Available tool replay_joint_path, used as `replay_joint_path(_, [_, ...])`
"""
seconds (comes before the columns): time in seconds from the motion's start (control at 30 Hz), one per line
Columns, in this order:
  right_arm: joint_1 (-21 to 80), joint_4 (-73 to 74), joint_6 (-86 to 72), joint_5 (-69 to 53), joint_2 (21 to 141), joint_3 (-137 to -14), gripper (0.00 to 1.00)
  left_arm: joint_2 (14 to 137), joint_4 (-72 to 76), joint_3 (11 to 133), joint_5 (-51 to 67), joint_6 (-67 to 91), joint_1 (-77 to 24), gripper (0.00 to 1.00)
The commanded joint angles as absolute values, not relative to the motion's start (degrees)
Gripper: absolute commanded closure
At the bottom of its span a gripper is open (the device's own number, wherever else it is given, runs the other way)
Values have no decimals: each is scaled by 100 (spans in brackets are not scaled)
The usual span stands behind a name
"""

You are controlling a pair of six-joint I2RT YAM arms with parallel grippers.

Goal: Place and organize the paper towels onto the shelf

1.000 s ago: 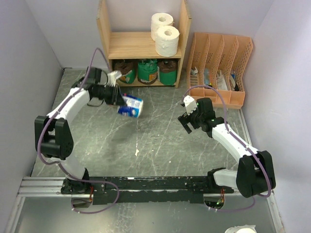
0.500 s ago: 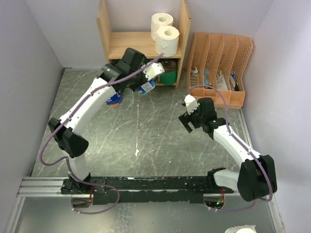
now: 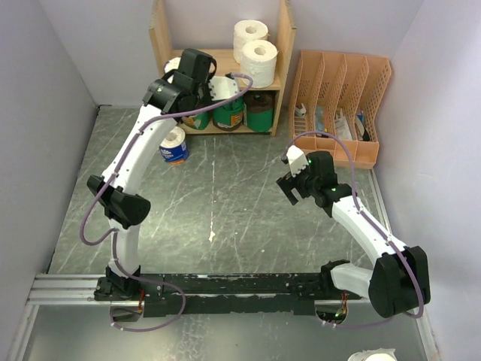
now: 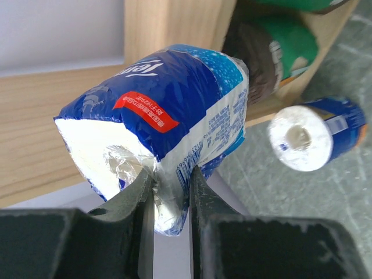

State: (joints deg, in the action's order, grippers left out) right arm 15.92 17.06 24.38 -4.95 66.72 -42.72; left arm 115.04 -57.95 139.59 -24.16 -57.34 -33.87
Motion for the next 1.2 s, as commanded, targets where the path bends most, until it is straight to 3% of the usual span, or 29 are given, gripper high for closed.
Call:
replay_joint_path(0.0, [1566, 1665, 2474, -531, 6591, -4236, 6, 11563, -5246, 14320, -2830, -6297, -3086, 93])
replay_joint_path(0.5, [1564, 1652, 2470, -466, 6667, -4236, 6, 11832, -4363, 14184, -2824, -6650, -2712, 93])
replay_joint_path(0.8, [1564, 1555, 2399, -333, 6616, -4219, 4, 11989, -3037, 13925, -3131, -7093, -2698, 49])
replay_joint_path(1.03, [1564, 1555, 2430, -341, 6635, -4219, 4, 12059, -2736, 13866, -3191, -7219, -2707, 38])
replay_joint_path(1.1, [1569, 1547, 2437, -338, 6640, -4210, 4, 12060, -2524, 13808, -3234, -7288, -2706, 26])
replay_joint_path(1.17, [1565, 1538, 2446, -319, 6657, -4203, 4, 12059, -2284, 13738, -3289, -7364, -2704, 3])
